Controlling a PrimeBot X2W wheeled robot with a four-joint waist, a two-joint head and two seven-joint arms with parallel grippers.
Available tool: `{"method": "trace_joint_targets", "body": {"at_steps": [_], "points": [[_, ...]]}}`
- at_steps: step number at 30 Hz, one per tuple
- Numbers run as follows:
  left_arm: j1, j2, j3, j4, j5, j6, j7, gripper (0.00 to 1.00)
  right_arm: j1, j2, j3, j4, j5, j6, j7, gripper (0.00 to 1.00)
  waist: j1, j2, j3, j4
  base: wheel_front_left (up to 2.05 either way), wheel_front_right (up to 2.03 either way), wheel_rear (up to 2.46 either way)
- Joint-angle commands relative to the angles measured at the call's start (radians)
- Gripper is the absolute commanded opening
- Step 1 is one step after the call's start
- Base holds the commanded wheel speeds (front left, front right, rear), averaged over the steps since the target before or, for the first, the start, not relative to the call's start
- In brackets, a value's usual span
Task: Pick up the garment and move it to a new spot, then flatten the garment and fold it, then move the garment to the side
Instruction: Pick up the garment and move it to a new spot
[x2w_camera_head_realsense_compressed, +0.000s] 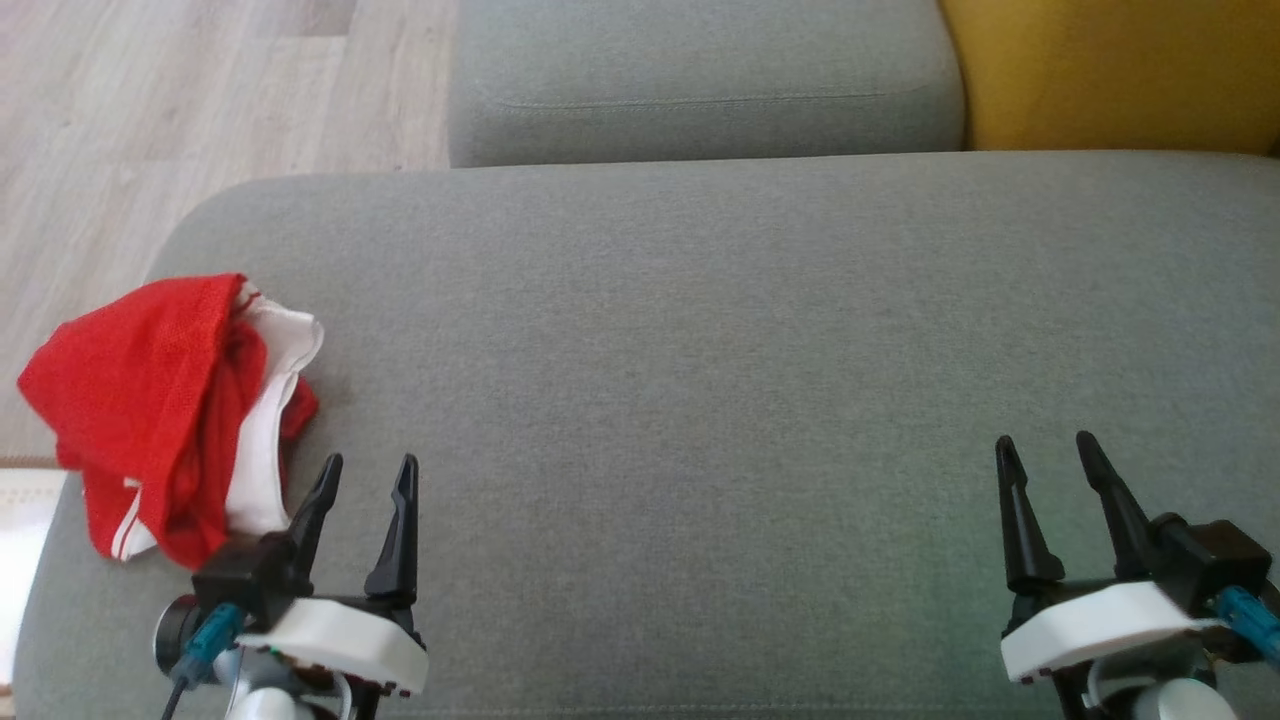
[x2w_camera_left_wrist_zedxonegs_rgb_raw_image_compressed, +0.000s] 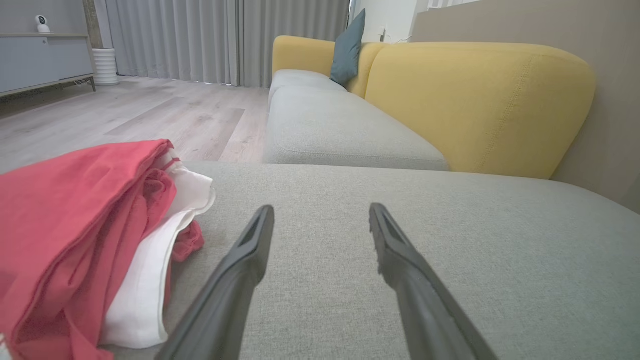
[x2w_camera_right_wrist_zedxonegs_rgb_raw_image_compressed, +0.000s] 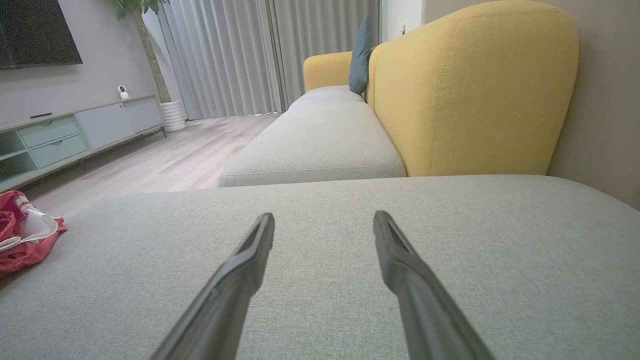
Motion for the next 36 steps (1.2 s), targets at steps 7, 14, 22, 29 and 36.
{"method": "trace_joint_targets", "body": {"at_steps": [7,14,22,29,36], "points": [[-0.083,0.018,0.036,-0.021,0.006,0.009,-0.012,1.0,-0.033,-0.006,0.022,-0.038,0.01,-0.001,-0.015,1.0,0.0,0.0,0.015,0.097,0.0,0.0,0.0],[-0.098,0.031,0.059,-0.021,-0.001,0.018,-0.012,1.0,-0.056,-0.006,0.04,-0.032,0.017,-0.001,-0.018,1.0,0.0,0.0,0.018,0.224,0.0,0.0,0.0],[-0.091,0.041,0.09,-0.032,-0.013,0.026,-0.012,1.0,-0.071,-0.006,0.066,-0.019,0.028,-0.001,-0.024,1.0,0.0,0.0,0.015,0.312,0.0,0.0,0.0],[-0.083,0.044,0.097,-0.04,-0.016,0.023,-0.012,1.0,-0.08,-0.006,0.074,-0.01,0.03,-0.001,-0.028,1.0,0.0,0.0,0.015,0.338,0.0,0.0,0.0],[-0.079,0.039,0.1,-0.042,-0.016,0.025,-0.012,1.0,-0.081,-0.006,0.078,-0.005,0.029,-0.001,-0.026,1.0,0.0,0.0,0.018,0.336,0.0,0.0,0.0]]}}
